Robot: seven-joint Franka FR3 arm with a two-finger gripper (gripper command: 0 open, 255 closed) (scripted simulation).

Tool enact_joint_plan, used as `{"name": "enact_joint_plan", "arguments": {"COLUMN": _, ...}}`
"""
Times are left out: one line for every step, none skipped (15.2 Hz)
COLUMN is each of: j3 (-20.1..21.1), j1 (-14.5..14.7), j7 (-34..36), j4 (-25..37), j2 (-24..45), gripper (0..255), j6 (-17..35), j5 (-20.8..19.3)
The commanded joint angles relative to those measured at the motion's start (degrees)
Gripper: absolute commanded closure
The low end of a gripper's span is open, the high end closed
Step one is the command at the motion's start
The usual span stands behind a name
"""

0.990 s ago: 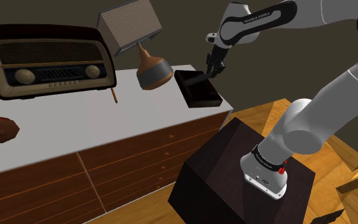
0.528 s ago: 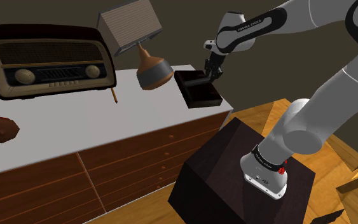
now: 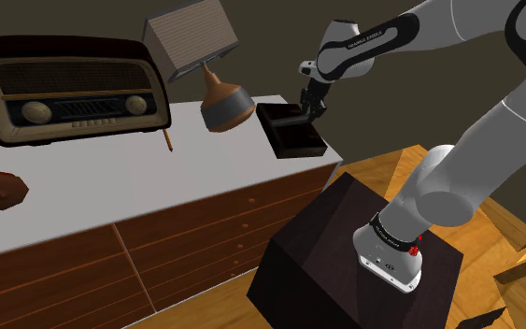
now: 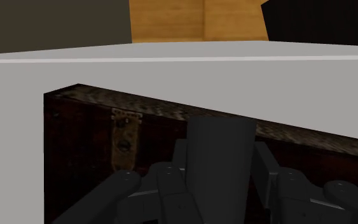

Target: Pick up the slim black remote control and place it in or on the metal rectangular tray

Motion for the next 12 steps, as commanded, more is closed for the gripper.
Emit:
{"name": "enact_joint_plan", "arguments": {"j3": 0.01, "j1": 0.01, "j7": 0.0, "j4": -0.01, "j2": 0.0, "gripper": 0, "j6": 0.0, "j5": 0.0}}
{"name": "enact_joint_plan", "arguments": {"j3": 0.01, "j1": 0.01, "j7": -0.01, "j4": -0.01, "j2": 0.0, "gripper": 0, "j6": 0.0, "j5": 0.0}}
{"name": "enact_joint_plan", "arguments": {"j3": 0.01, "j1": 0.01, "j7": 0.0, "j4": -0.01, "j2": 0.0, "gripper": 0, "j6": 0.0, "j5": 0.0}}
{"name": "enact_joint_plan", "arguments": {"j3": 0.01, "j1": 0.01, "j7": -0.01, "j4": -0.01, "j2": 0.0, "gripper": 0, "j6": 0.0, "j5": 0.0}}
{"name": "enact_joint_plan", "arguments": {"j3": 0.01, "j1": 0.01, "j7": 0.0, "j4": -0.01, "j2": 0.0, "gripper": 0, "j6": 0.0, "j5": 0.0}}
{"name": "enact_joint_plan", "arguments": {"j3": 0.01, "j1": 0.01, "j7": 0.0, "j4": -0.01, "j2": 0.0, "gripper": 0, "j6": 0.0, "j5": 0.0}}
{"name": "enact_joint_plan", "arguments": {"j3": 0.2, "j1": -0.06, "j7": 0.51, "j4": 0.76, "j2": -1.39, "gripper": 0, "j6": -2.05, "j5": -0.67}}
{"name": "enact_joint_plan", "arguments": {"j3": 0.41, "j1": -0.11, "j7": 0.96, "j4": 1.6, "j2": -2.69, "gripper": 0, "j6": -4.11, "j5": -1.24}}
{"name": "enact_joint_plan", "arguments": {"j3": 0.64, "j1": -0.16, "j7": 1.35, "j4": 2.53, "j2": -3.9, "gripper": 0, "j6": -6.16, "j5": -1.72}}
{"name": "enact_joint_plan", "arguments": {"j3": 0.84, "j1": -0.21, "j7": 1.61, "j4": 3.31, "j2": -4.78, "gripper": 0, "j6": -7.77, "j5": -2.03}}
{"name": "enact_joint_plan", "arguments": {"j3": 0.85, "j1": -0.21, "j7": 1.61, "j4": 3.31, "j2": -4.78, "gripper": 0, "j6": -7.77, "j5": -2.03}}
{"name": "enact_joint_plan", "arguments": {"j3": 0.85, "j1": -0.22, "j7": 1.61, "j4": 3.31, "j2": -4.78, "gripper": 0, "j6": -7.77, "j5": -2.03}}
